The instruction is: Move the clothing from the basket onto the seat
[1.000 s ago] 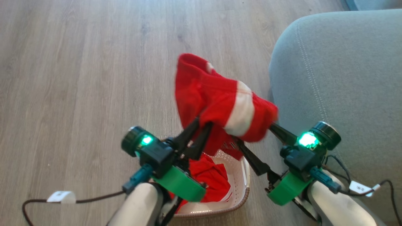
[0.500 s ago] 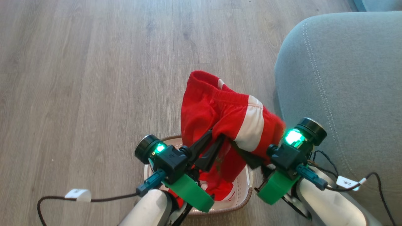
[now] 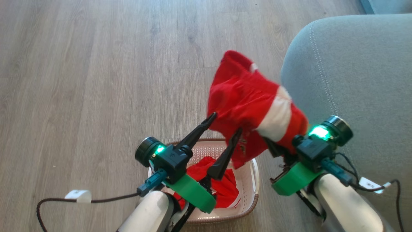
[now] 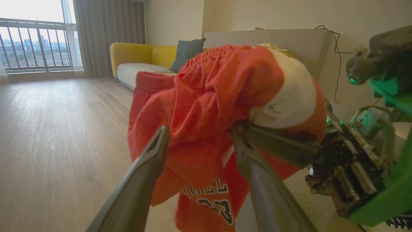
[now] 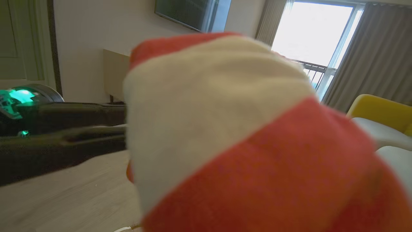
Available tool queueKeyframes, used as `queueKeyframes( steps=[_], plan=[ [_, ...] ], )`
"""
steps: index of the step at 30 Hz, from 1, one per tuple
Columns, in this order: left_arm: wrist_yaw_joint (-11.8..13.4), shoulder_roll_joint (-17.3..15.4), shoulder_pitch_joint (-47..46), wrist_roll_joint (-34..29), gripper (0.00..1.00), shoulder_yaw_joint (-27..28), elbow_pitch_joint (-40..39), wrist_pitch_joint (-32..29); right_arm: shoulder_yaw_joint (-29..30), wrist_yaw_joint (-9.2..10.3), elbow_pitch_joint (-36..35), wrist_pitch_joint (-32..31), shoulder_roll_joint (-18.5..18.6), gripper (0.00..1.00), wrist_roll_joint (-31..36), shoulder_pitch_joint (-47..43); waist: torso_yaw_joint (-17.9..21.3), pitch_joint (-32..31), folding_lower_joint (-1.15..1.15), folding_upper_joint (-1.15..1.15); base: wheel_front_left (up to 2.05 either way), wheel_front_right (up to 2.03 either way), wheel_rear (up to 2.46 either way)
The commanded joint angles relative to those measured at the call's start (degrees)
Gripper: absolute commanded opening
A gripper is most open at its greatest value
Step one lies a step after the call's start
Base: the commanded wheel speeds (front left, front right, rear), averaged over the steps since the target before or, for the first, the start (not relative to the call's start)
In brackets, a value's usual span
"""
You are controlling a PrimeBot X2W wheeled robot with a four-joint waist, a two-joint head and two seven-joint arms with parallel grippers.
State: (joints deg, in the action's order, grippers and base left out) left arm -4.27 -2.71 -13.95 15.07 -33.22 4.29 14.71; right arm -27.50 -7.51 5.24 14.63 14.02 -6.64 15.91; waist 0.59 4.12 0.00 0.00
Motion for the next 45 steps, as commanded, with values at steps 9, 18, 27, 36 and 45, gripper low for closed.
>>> queueKeyframes(
  steps=[9,18,27,36,45],
  plan=[
    [0.36,-0.17,0.37,-2.39,1.00,4.31,1.75,0.29,10.41,0.02,-0.71,0.37,-3.90,0.00,2.53,-3.69,0.77,-0.91,0.00,0.00,0.00,0.00,0.00],
    [-0.59,-0.17,3.63,-4.30,1.00,5.73,6.91,0.29,21.91,0.02,3.67,0.37,-7.48,0.00,4.88,-8.01,0.81,-1.76,0.00,0.00,0.00,0.00,0.00],
    [-2.35,-0.17,6.54,-5.40,1.00,5.14,7.82,0.29,25.43,0.02,4.96,0.37,-9.31,0.00,5.31,-9.73,1.06,-2.55,0.00,0.00,0.00,0.00,0.00],
    [-2.76,-0.17,7.73,-5.23,1.00,4.57,8.03,0.29,25.41,0.02,5.74,0.37,-9.63,0.00,5.23,-9.52,1.26,-2.68,0.00,0.00,0.00,0.00,0.00],
    [-2.38,-0.17,7.19,-4.97,1.00,5.02,7.40,0.29,25.55,0.02,5.09,0.37,-9.33,0.00,5.45,-8.57,4.07,-2.03,0.00,0.00,0.00,0.00,0.00]
  ],
)
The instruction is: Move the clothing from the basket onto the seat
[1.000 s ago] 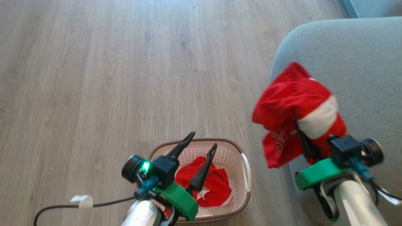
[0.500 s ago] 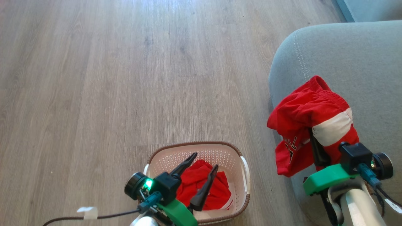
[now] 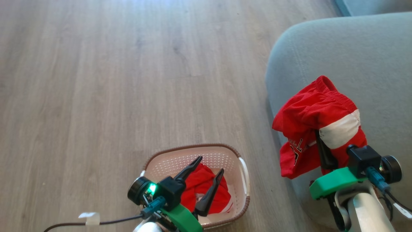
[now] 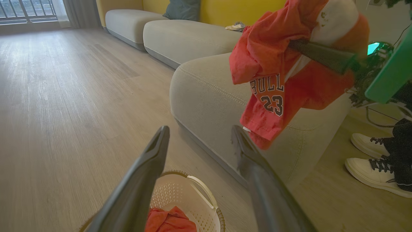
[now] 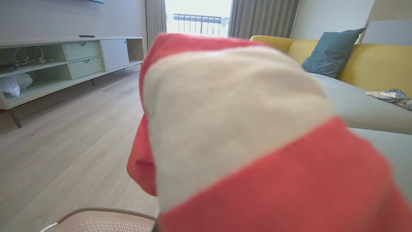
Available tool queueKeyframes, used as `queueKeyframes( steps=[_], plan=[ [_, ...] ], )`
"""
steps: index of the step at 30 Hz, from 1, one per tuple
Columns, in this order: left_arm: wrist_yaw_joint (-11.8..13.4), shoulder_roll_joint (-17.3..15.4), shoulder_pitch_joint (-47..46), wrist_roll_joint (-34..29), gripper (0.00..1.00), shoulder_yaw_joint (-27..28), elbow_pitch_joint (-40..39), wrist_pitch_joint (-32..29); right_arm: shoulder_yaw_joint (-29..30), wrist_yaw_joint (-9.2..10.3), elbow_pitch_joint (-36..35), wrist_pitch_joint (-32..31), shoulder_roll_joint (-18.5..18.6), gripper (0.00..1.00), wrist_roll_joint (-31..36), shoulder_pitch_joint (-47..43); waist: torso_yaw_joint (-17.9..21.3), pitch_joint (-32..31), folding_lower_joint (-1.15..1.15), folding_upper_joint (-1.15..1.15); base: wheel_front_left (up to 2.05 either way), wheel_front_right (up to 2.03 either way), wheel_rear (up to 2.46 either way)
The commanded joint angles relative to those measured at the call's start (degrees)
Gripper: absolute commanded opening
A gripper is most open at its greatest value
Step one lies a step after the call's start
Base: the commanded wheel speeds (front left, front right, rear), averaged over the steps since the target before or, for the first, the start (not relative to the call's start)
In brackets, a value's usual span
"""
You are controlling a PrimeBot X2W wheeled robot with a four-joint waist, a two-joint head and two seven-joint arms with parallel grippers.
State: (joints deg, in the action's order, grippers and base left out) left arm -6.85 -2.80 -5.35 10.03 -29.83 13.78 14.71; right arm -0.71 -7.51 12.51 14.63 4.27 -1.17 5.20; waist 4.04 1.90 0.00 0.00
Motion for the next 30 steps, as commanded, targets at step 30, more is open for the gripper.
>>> queueKeyframes(
  steps=[30],
  plan=[
    [-0.41,-0.08,-7.25,-1.93,1.00,-1.12,-2.34,0.29,4.02,0.02,-6.04,0.37,-0.83,0.00,0.47,3.07,25.66,8.06,0.00,0.00,0.00,0.00,0.00]
  ],
)
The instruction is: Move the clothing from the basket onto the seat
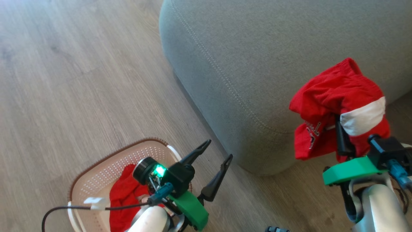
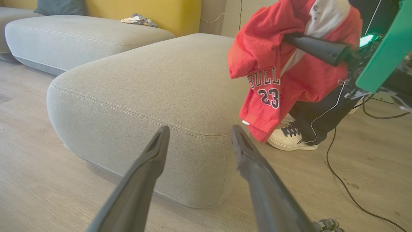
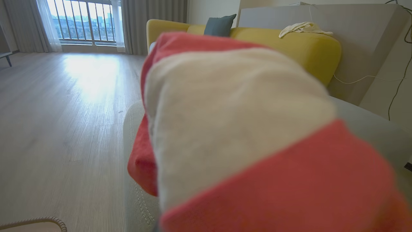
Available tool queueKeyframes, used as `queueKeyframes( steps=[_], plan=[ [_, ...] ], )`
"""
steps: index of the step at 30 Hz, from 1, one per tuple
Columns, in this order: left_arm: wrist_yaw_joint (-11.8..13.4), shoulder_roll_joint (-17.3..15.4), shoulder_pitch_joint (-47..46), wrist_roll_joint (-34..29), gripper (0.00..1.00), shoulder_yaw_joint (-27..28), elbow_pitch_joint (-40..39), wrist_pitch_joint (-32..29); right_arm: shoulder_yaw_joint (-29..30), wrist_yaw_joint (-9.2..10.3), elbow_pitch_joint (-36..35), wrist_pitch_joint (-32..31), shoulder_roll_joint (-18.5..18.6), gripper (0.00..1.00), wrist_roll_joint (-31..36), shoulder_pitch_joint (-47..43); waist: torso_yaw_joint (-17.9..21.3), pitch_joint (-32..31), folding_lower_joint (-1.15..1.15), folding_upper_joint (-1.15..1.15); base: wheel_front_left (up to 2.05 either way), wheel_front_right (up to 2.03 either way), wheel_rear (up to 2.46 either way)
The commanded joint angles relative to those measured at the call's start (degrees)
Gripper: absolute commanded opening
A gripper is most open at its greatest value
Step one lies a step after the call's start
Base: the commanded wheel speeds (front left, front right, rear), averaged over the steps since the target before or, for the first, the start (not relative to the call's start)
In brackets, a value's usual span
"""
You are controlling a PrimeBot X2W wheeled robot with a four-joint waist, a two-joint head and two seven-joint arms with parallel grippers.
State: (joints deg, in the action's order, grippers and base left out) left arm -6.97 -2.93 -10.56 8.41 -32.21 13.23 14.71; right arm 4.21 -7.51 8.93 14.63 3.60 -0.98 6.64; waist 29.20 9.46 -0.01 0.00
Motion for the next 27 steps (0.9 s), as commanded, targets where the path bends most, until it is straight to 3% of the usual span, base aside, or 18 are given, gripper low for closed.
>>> queueKeyframes(
  steps=[1,17,27],
  plan=[
    [-0.32,0.05,-2.28,-0.08,1.00,1.05,-1.75,0.29,-0.52,0.02,-2.82,0.37,-0.27,0.00,0.23,1.47,0.68,0.71,0.01,0.00,0.00,0.00,0.00],
    [-0.50,0.05,-5.07,-0.77,1.00,-1.35,-0.44,0.29,2.61,0.02,-6.95,0.37,-0.70,0.00,-0.65,1.99,1.16,2.44,0.01,0.00,0.00,0.00,0.00],
    [-0.51,-3.21,-7.04,-3.33,1.00,-0.61,-1.70,0.29,2.67,0.02,-7.42,0.37,2.05,0.00,-3.26,15.86,1.32,11.34,0.01,0.00,0.00,0.00,0.00]
  ],
)
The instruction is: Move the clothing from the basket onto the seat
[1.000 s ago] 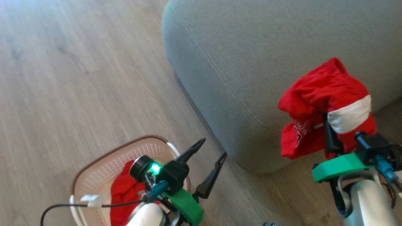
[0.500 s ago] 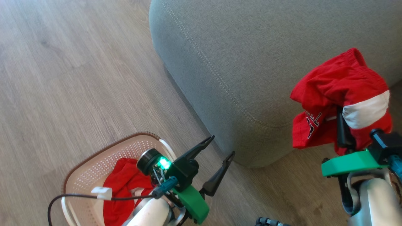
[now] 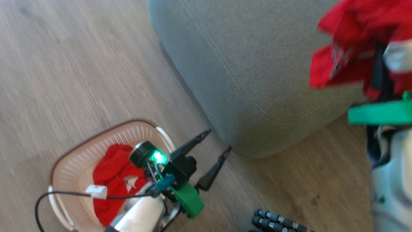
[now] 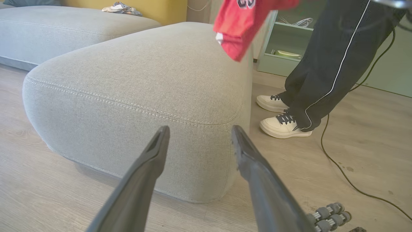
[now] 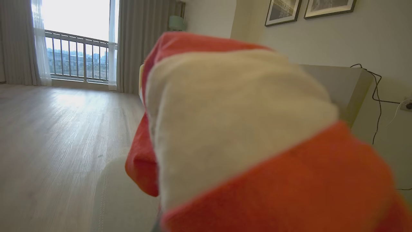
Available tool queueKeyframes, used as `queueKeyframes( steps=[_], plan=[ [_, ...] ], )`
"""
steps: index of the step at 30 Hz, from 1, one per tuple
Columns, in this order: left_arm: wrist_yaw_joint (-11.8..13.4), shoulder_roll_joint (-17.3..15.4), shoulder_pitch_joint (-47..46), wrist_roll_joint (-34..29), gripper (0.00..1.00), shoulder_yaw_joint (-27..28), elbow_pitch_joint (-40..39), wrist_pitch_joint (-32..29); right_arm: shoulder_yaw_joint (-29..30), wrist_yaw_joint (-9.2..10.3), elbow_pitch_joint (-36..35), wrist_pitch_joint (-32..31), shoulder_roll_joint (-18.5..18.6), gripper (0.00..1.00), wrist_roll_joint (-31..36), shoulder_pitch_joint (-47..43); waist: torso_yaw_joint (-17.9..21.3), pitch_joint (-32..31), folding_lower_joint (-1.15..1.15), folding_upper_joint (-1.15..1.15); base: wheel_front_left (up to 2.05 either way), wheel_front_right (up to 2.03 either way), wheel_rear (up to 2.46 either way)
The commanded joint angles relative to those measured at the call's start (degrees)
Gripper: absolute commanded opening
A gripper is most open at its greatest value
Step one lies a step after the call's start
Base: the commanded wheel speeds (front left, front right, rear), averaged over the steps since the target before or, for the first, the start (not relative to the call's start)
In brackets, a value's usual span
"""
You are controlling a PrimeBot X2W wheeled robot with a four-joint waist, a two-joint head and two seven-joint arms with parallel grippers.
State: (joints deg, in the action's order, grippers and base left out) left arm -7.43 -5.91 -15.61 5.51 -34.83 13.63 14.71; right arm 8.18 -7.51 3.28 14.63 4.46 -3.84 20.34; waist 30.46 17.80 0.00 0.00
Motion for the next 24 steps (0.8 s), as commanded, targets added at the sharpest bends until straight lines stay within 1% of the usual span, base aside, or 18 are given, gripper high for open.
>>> queueKeyframes(
  steps=[1,6,13,18,21,24],
  plan=[
    [-0.05,-0.79,-2.46,-0.68,1.00,1.65,-2.23,0.29,-0.99,0.02,-1.28,0.37,1.68,0.00,-0.93,4.06,-0.39,4.10,0.00,0.00,0.00,0.00,0.00],
    [-0.05,-3.25,-5.31,-0.90,1.00,-0.32,-2.62,0.29,1.41,0.02,2.69,0.37,5.09,0.00,-3.41,13.28,-2.92,9.81,0.00,0.00,0.00,0.00,0.00],
    [-0.05,-6.25,-10.70,-1.05,1.00,-2.96,-2.84,0.29,7.21,0.02,15.41,0.37,11.58,0.00,-7.30,26.47,-7.58,16.84,0.00,0.00,0.00,0.00,0.00],
    [-0.05,-6.70,-13.54,-0.88,1.00,-4.55,-3.04,0.29,10.49,0.02,25.02,0.37,14.45,0.00,-8.94,33.77,-10.76,20.04,0.00,0.00,0.00,0.00,0.00],
    [-0.05,-6.58,-14.85,-0.77,1.00,-5.72,-3.13,0.29,11.14,0.02,30.72,0.37,16.51,0.00,-7.21,37.43,-12.59,21.50,0.00,0.00,0.00,0.00,0.00],
    [-0.05,-6.31,-15.85,-0.69,1.00,-6.27,-3.08,0.29,11.83,0.02,35.13,0.37,17.53,0.00,-6.10,40.65,-14.23,22.61,0.00,0.00,0.00,0.00,0.00]
  ],
)
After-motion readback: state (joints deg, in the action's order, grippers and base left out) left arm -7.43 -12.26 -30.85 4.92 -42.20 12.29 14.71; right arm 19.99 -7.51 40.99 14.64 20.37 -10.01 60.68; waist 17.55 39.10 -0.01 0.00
